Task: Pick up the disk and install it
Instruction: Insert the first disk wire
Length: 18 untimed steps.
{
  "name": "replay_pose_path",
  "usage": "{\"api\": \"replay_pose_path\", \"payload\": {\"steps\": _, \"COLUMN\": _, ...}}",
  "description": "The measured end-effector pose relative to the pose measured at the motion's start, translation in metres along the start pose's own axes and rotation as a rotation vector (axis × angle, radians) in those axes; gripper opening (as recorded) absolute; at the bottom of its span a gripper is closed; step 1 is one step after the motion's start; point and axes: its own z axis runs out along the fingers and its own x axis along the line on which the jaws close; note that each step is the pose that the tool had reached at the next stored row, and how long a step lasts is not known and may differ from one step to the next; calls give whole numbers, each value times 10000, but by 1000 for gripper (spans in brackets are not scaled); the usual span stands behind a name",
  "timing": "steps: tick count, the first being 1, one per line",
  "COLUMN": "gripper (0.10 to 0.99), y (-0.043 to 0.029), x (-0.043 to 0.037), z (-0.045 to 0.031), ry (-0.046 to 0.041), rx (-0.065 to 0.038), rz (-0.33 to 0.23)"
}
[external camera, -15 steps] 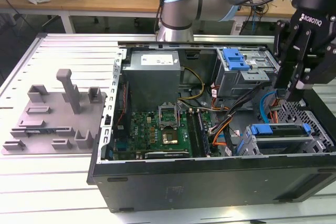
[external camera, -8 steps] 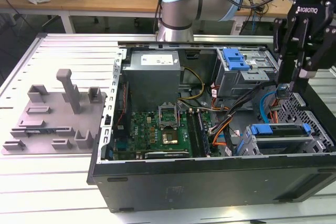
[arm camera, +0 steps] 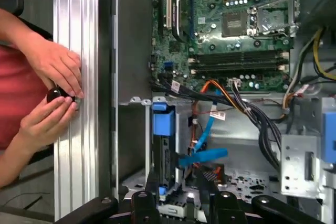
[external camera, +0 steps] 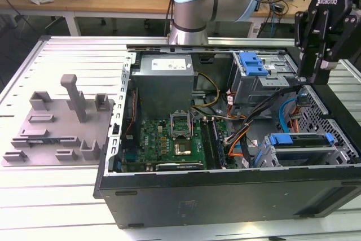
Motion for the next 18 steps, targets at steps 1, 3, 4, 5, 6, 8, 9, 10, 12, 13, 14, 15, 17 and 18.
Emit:
{"api": "replay_pose_path", "payload": {"steps": 1, "gripper": 443, "y": -47, "x": -113, "z": -42, "ry": 1, "rx": 0, "rz": 1}}
{"api": "replay_pose_path", "payload": {"steps": 3, "gripper": 443, "y": -116, "x": -253, "z": -89, "ry": 1, "rx": 0, "rz": 1}}
{"api": "replay_pose_path", "payload": {"steps": 4, "gripper": 443, "y": -170, "x": -264, "z": -84, "ry": 12, "rx": -1, "rz": 0}}
{"api": "replay_pose_path", "payload": {"steps": 5, "gripper": 443, "y": -198, "x": -269, "z": -76, "ry": 26, "rx": -2, "rz": 4}}
{"api": "replay_pose_path", "payload": {"steps": 6, "gripper": 443, "y": -215, "x": -276, "z": -58, "ry": 37, "rx": -29, "rz": 67}}
{"api": "replay_pose_path", "payload": {"steps": 8, "gripper": 443, "y": -216, "x": -293, "z": -14, "ry": 33, "rx": -176, "rz": 430}}
{"api": "replay_pose_path", "payload": {"steps": 9, "gripper": 443, "y": -216, "x": -300, "z": 1, "ry": 32, "rx": -242, "rz": 592}}
{"api": "replay_pose_path", "payload": {"steps": 10, "gripper": 443, "y": -216, "x": -307, "z": 20, "ry": 29, "rx": -333, "rz": 813}}
{"api": "replay_pose_path", "payload": {"steps": 12, "gripper": 443, "y": -216, "x": -319, "z": 50, "ry": 25, "rx": -489, "rz": 1198}}
{"api": "replay_pose_path", "payload": {"steps": 13, "gripper": 443, "y": -216, "x": -324, "z": 62, "ry": 44, "rx": -573, "rz": 1422}}
{"api": "replay_pose_path", "payload": {"steps": 14, "gripper": 443, "y": -217, "x": -326, "z": 66, "ry": 91, "rx": -600, "rz": 1518}}
{"api": "replay_pose_path", "payload": {"steps": 15, "gripper": 443, "y": -218, "x": -327, "z": 68, "ry": 155, "rx": -608, "rz": 1566}}
{"api": "replay_pose_path", "payload": {"steps": 17, "gripper": 443, "y": -223, "x": -341, "z": 66, "ry": 665, "rx": -582, "rz": 1636}}
{"api": "replay_pose_path", "payload": {"steps": 18, "gripper": 443, "y": -226, "x": -367, "z": 56, "ry": 985, "rx": -556, "rz": 1650}}
